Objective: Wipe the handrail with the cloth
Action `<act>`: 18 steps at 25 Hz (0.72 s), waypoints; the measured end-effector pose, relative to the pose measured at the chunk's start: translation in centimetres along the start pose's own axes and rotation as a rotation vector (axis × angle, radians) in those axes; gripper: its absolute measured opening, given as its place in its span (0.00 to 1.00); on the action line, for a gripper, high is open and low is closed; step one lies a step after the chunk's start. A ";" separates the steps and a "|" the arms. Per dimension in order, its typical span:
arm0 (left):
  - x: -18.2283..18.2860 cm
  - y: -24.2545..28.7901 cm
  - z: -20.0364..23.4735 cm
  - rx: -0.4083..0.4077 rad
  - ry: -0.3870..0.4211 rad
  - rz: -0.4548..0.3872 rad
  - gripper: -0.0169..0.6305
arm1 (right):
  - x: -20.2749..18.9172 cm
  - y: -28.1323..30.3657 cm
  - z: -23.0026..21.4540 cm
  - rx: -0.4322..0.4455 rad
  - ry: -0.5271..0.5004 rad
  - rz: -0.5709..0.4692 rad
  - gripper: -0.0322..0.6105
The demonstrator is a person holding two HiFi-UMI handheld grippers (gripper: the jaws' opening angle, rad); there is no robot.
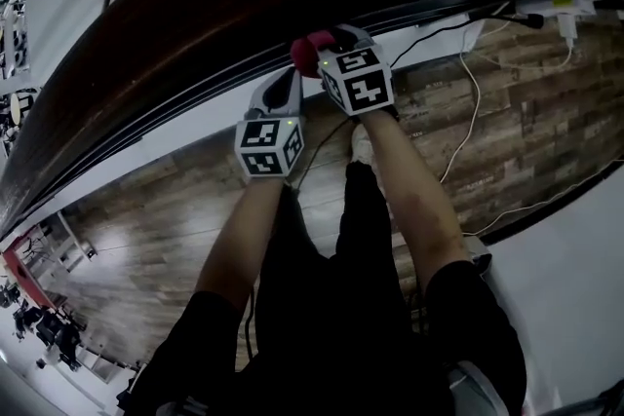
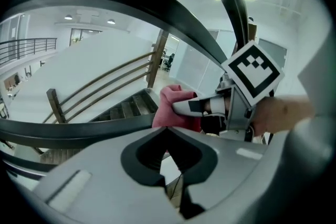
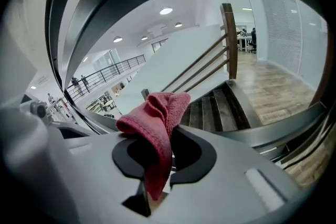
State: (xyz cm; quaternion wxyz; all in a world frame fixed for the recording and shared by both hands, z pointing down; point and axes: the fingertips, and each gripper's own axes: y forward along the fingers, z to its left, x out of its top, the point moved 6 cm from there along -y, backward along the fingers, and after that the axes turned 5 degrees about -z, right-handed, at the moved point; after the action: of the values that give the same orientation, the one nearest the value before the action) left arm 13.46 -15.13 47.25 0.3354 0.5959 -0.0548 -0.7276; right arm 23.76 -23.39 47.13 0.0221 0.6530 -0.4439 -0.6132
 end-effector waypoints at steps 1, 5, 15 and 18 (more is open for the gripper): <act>0.1 0.2 -0.3 0.008 -0.009 -0.003 0.02 | 0.0 -0.3 -0.6 -0.002 -0.010 0.002 0.14; 0.4 1.1 -1.0 0.041 -0.011 0.005 0.02 | 0.3 -1.0 -2.5 0.006 -0.003 -0.007 0.14; 1.1 3.9 -4.8 0.024 0.014 0.018 0.02 | 0.8 -3.8 -8.2 -0.045 0.022 -0.033 0.14; 1.4 4.7 -5.9 0.016 0.025 0.016 0.03 | 0.8 -4.5 -9.6 -0.066 0.011 -0.042 0.14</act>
State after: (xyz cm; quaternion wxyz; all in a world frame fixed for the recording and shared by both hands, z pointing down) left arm 20.69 -17.65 46.71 0.3371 0.6071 -0.0615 -0.7169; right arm 34.01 -26.15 46.30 0.0330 0.6646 -0.4094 -0.6242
